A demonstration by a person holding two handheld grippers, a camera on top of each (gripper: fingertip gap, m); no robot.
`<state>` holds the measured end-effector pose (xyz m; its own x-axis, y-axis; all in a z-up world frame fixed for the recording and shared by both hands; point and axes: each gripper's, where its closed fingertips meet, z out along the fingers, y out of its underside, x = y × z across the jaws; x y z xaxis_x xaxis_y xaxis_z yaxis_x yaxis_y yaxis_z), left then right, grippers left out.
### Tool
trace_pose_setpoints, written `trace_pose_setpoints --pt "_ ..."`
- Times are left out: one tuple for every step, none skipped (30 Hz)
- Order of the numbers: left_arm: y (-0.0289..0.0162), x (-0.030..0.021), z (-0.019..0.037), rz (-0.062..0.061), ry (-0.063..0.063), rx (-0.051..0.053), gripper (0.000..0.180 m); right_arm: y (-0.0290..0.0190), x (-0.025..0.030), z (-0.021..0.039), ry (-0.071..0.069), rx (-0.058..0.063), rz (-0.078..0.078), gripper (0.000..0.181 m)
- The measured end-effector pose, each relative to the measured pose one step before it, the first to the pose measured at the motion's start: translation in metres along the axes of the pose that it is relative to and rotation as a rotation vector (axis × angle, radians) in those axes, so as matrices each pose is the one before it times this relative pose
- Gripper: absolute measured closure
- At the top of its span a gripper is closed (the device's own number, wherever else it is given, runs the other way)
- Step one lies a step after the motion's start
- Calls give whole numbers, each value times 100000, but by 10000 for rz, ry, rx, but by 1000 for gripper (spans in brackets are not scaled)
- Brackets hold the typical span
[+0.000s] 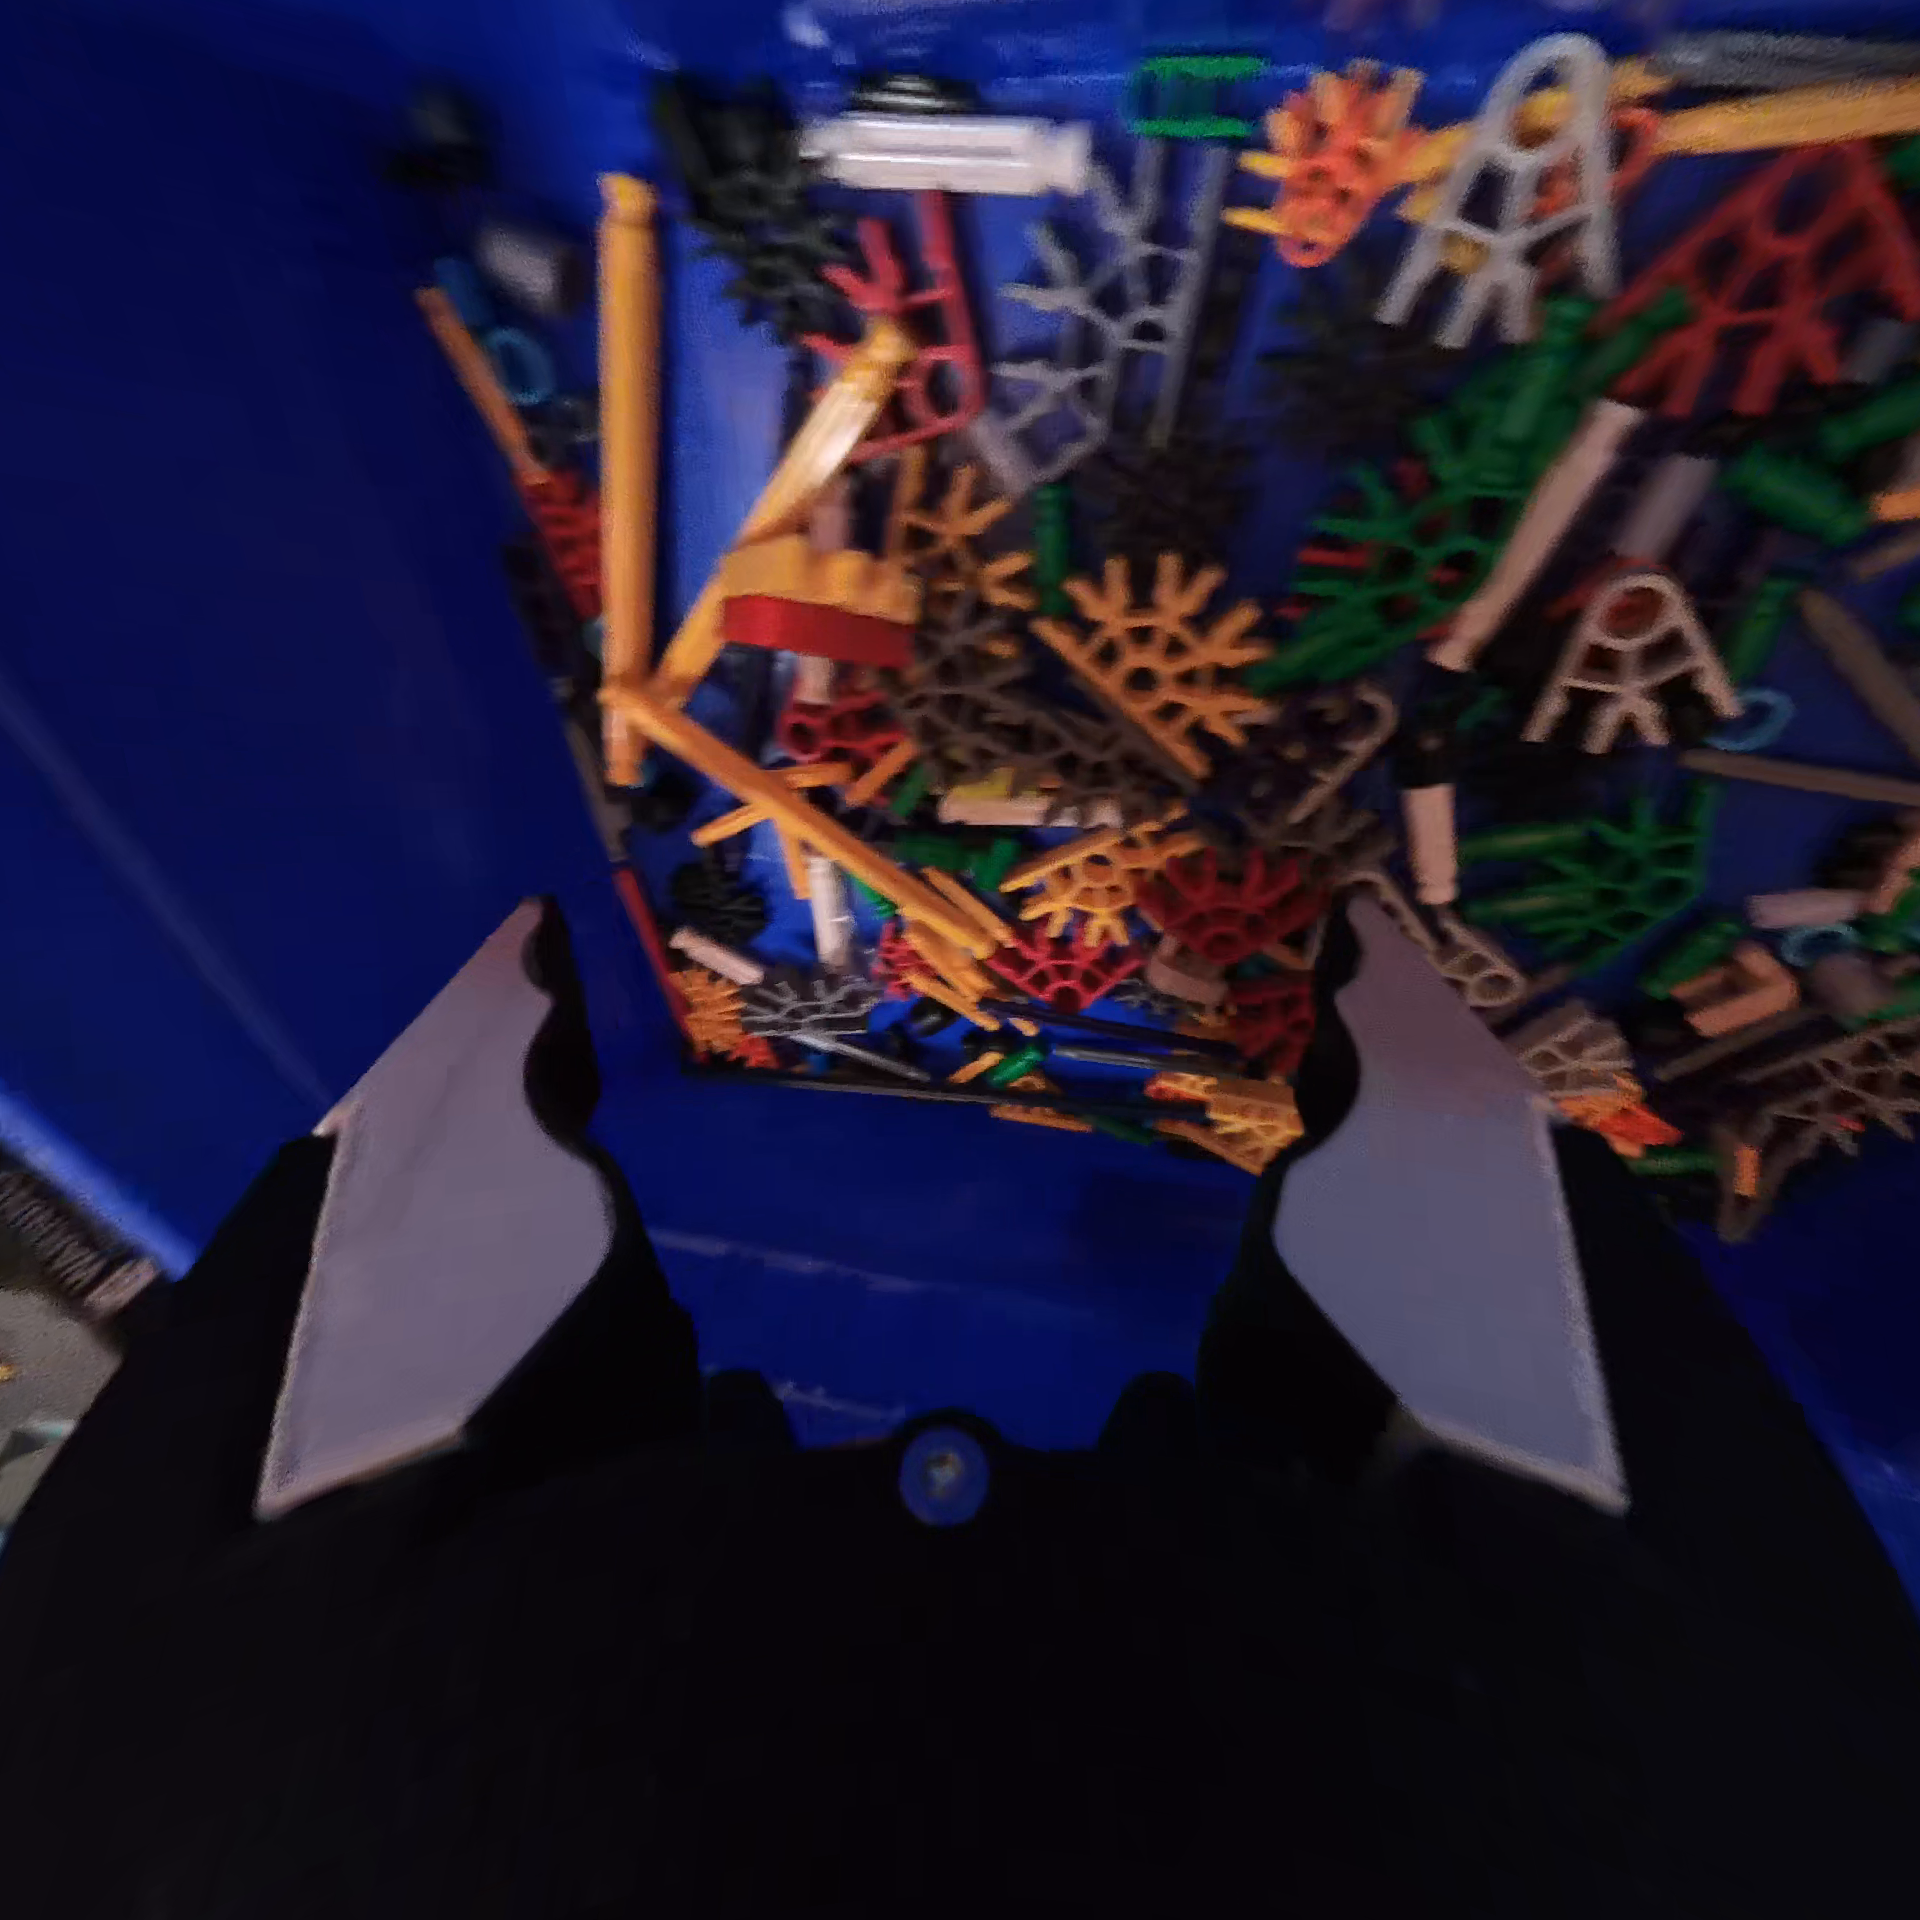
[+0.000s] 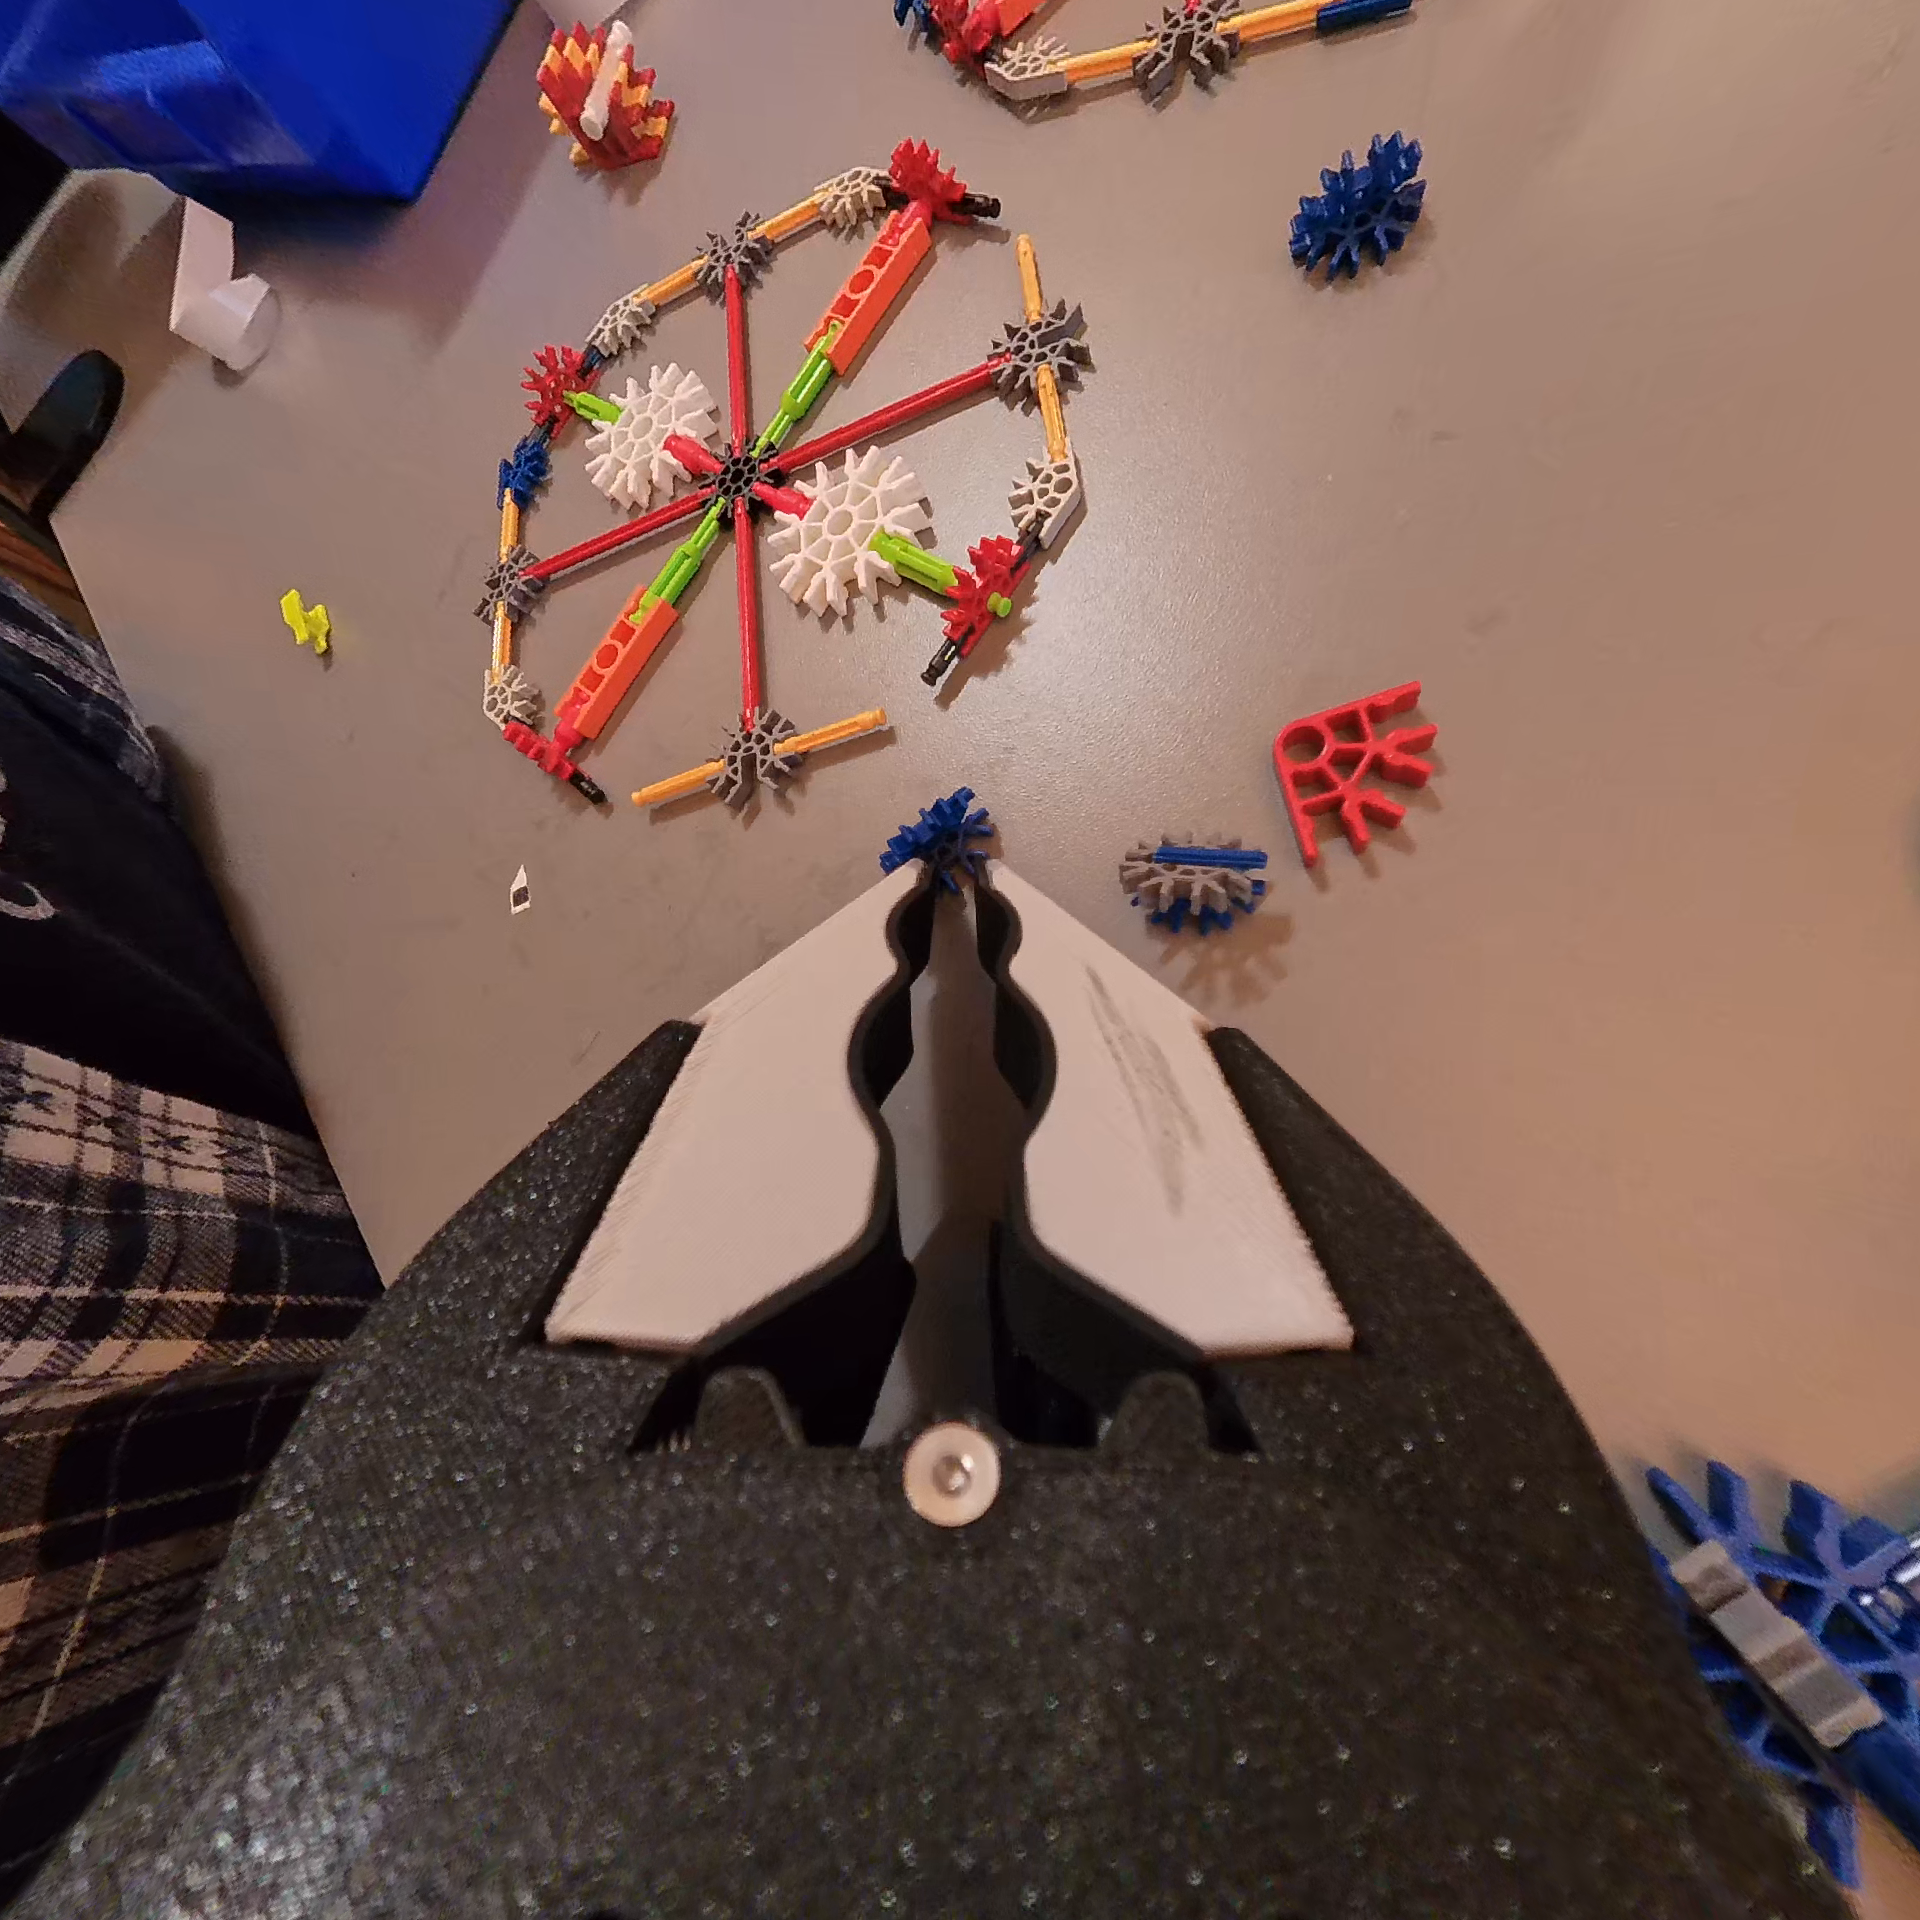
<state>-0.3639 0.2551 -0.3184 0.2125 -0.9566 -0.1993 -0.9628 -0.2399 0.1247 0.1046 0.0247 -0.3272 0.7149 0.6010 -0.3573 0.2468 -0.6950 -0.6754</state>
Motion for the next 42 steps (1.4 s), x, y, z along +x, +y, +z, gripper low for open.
trace_pose_setpoints --pt "55 -689 -188 -92 -159 54 48 1 -2 -1 14 1 -12 175" --pt "42 -786 -232 -89 -260 59 50 3 6 3 10 1 -7 175" --pt "34 -798 -300 -155 -274 66 60 2 5 -6 0 1 2 175" --pt "-60 -279 -285 -153 -8 127 64 2 4 4 -6 0 7 175" --pt "-83 97 -260 -73 153 158 62 -7 -2 4 -4 0 4 175" --pt "-22 232 -166 -38 184 119 59 2 -1 -7 -4 0 3 175" --pt "69 299 -36 -14 179 30 56 -5 -1 -2 -7 0 6 175" --pt "86 292 83 68 104 1 53 5 4 -3 -10 0 8 175" --pt "42 378 166 90 107 -10 53 -4 -4 -3 -9 -1 6 175" --pt "-31 479 235 64 139 -1 52 1 -1 10 -6 -1 4 175" --pt "-130 473 247 62 117 22 52 -7 -5 4 -6 0 4 175" --pt "-321 493 184 30 138 140 51 12 3 -7 -7 0 7 175" --pt "-435 515 120 -42 202 207 51 -5 -2 -2 -7 0 7 175" --pt "-370 289 120 -59 107 170 51 -4 -1 -3 -7 0 6 175" --pt "-247 -44 140 -33 -70 92 51 3 3 3 -7 0 6 175" --pt "-157 -207 156 -22 -142 31 50 -6 -5 4 -6 0 5 175" --pt "-18 -95 183 -19 -47 -37 50 3 2 -7 -3 0 2 175" --pt "79 -48 180 -3 -6 -71 50 2 6 -6 -1 0 0 175" --pt "135 -102 142 -11 -31 -86 49 0 -1 0 -1 0 0 175" --pt "184 -180 85 -37 -57 -95 49 5 -12 3 0 0 0 175" --pt "282 -303 42 -10 -127 -131 50 0 4 0 2 0 -2 175" --pt "379 -442 24 -12 -194 -158 51 -1 2 0 1 0 -1 175" --pt "408 -531 -8 -77 -203 -150 51 2 2 -6 -2 0 2 175" --pt "366 -483 -46 -174 -130 -102 52 2 -1 -7 -4 0 4 175" --pt "305 -439 -91 -147 -91 -45 57 0 -7 0 -4 0 2 175" --pt "221 -334 -160 -114 -49 8 62 4 -6 13 -2 0 0 175" --pt "115 -196 -207 -105 9 43 64 -7 -2 -6 0 0 -2 175" --pt "10 -125 -251 -52 -2 77 66 2 8 -7 1 0 -1 175" --pt "-172 5 -289 -34 34 152 65 7 -5 -4 1 0 -1 175" --pt "-498 309 -302 -85 191 300 64 0 4 0 1 0 -2 175" --pt "-784 658 -282 -117 363 413 64 -2 -4 6 1 0 -2 175" --pt "-889 784 -184 -80 374 418 63 0 -1 0 0 0 0 175" --pt "-874 671 -54 -26 235 359 60 9 5 0 -3 0 3 175" --pt "-728 395 76 0 42 238 57 -5 8 -3 -2 0 3 175" --pt "-539 192 177 29 -81 120 54 0 0 0 0 0 0 175" --pt "-383 143 234 31 -80 57 52 5 -8 3 3 0 -2 175" --pt "-174 103 284 18 -47 -11 52 0 8 0 4 0 -4 175" --pt "52 21 310 -10 -39 -83 52 7 1 -4 4 0 -3 175" --pt "166 15 295 -63 19 -94 51 -7 3 -6 3 0 -2 175" --pt "-48 20 150 -200 108 87 50 4 -2 3 5 0 -5 175" --pt "224 -116 120 -121 35 -45 49 3 6 3 9 1 -9 175" --pt "421 -312 20 -62 -101 -132 52 -5 -5 3 9 0 -9 175"
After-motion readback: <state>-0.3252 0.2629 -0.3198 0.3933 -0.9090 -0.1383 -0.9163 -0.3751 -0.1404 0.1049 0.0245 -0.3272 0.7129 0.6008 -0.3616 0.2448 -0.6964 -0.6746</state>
